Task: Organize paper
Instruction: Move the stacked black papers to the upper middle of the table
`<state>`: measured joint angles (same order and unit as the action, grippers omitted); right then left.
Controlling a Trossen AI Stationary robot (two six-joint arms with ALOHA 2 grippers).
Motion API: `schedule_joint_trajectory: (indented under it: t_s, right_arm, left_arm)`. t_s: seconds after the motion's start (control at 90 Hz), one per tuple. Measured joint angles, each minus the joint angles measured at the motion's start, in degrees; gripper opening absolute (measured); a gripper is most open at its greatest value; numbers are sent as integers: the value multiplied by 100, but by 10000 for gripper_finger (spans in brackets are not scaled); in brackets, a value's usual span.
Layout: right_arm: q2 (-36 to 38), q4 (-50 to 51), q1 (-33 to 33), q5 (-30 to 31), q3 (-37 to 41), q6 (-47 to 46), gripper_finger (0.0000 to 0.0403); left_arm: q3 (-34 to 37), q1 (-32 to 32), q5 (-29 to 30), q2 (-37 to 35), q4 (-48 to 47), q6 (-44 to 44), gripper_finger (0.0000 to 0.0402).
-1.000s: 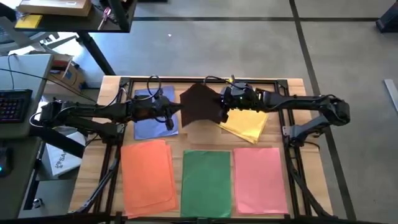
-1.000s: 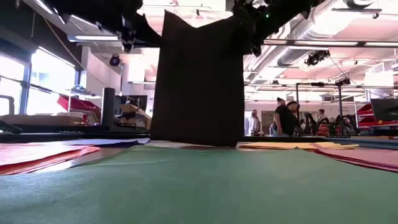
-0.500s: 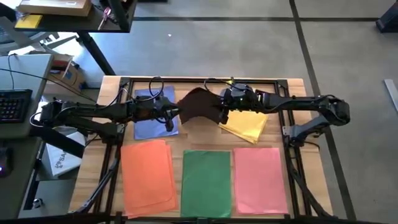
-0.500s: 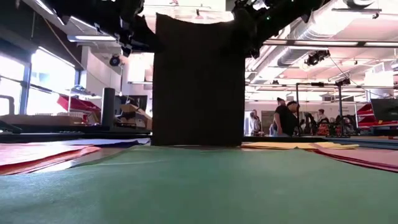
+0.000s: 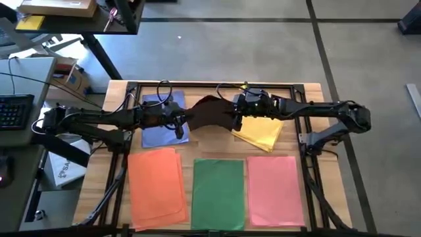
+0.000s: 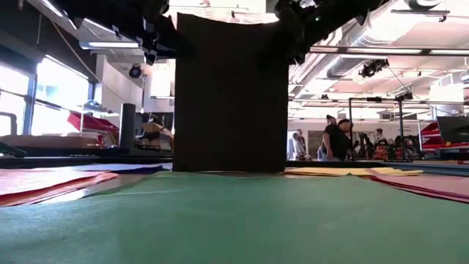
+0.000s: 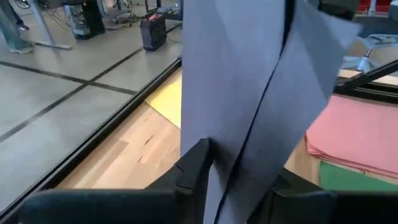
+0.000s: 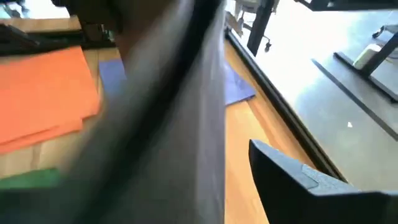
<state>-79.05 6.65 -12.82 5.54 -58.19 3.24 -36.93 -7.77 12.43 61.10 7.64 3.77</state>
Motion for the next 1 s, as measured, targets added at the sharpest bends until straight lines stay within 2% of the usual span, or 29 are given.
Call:
schedule_joint_trajectory:
  t_s: [0.122, 0.233, 0.422, 0.544, 0.644, 0.822, 1.0]
  right_arm:
    - [217, 86, -4, 2, -2, -45, 166]
    - [524, 404, -4, 109, -2, -34, 166]
    - [1123, 1806, -4, 644, 17, -678, 165]
    - [1381, 1955, -7, 781, 789, -1426, 165]
    - [1476, 1596, -4, 777, 1722, -2122, 158]
    - [1365, 375, -3, 808, 3116, -3212, 98]
    - [1336, -190, 74, 1194, 3796, -4014, 13]
  left_arm:
    - [0, 0, 24, 0, 10, -86, 7]
    - [0, 0, 50, 0, 117, -85, 3]
    - [0, -1, 169, 0, 149, 3, 1]
    - [0, -2, 173, 0, 141, 63, 0]
    - [0, -2, 177, 0, 118, 111, 0]
    - [0, -2, 181, 0, 118, 116, 0]
    - [0, -2, 181, -24, 129, 224, 0]
